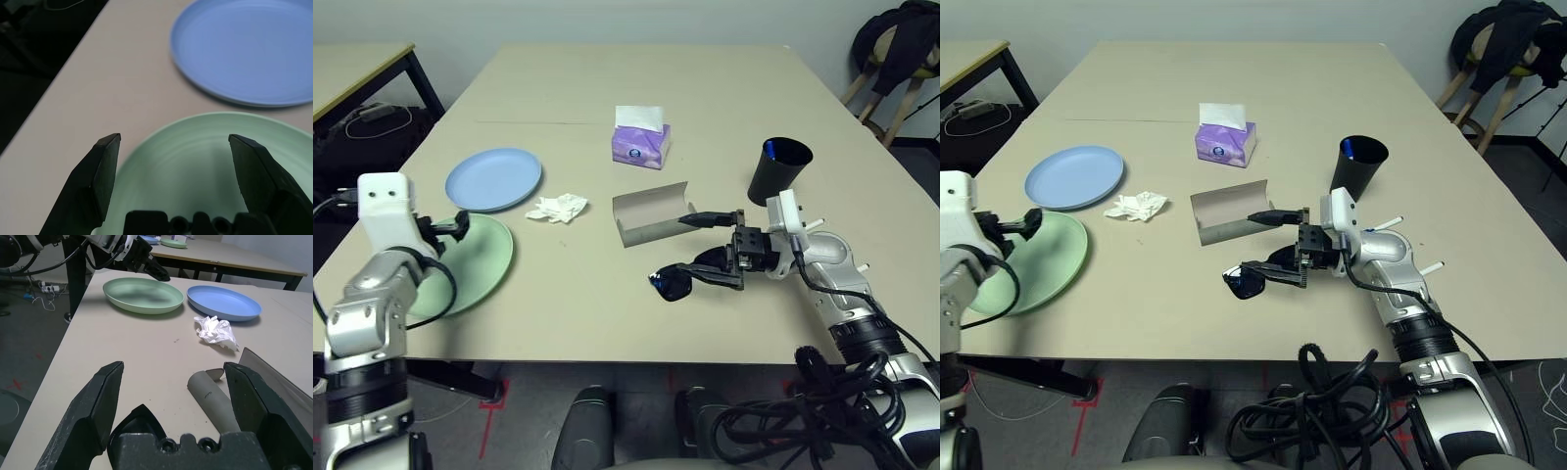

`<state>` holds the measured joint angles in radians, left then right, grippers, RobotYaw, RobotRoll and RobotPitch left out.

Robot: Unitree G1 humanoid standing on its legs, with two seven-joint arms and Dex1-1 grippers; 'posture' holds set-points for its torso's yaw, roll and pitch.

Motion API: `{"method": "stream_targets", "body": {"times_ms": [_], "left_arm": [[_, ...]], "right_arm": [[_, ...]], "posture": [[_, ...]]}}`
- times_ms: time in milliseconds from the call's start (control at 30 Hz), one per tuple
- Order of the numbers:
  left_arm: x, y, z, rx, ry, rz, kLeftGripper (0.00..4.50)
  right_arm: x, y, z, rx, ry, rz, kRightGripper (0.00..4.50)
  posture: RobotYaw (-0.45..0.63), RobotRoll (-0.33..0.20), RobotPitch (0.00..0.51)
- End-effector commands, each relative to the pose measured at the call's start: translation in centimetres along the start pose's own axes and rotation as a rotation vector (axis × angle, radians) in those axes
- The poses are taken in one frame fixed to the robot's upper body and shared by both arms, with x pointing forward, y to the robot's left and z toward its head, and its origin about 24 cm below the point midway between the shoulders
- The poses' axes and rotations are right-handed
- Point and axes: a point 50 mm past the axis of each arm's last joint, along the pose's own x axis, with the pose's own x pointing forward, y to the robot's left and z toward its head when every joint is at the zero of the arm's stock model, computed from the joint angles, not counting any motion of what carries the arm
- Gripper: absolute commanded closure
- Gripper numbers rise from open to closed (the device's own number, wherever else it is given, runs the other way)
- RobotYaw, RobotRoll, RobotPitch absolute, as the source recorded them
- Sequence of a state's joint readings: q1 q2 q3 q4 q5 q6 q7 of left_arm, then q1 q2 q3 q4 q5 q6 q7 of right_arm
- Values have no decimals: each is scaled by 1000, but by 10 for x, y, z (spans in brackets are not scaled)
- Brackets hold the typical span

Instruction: Organize and tidy the items on the table.

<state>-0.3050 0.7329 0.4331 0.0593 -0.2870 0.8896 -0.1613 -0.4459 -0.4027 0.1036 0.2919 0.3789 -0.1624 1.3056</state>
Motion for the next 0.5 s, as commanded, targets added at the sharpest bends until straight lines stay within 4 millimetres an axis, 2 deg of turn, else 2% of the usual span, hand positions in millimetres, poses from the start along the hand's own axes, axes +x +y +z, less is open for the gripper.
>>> {"method": "stream_targets", "body": {"times_ms": [33, 200, 400, 500], "left_arm": [[2, 13, -1, -9, 74, -10, 0], [3, 33, -9, -33, 156, -28, 0], [1, 38, -15, -97, 213, -79, 0], [1, 46, -26, -176, 253, -58, 0]], "right_arm": [[-2, 2, -3, 4, 7, -15, 18], [-2, 4, -3, 8, 7, -29, 18], [-4, 7, -7, 21, 13, -40, 18], [-4, 9, -8, 27, 12, -45, 18]], "posture": [[191, 0, 64], [183, 0, 67], [185, 0, 70], [183, 0, 71]]}}
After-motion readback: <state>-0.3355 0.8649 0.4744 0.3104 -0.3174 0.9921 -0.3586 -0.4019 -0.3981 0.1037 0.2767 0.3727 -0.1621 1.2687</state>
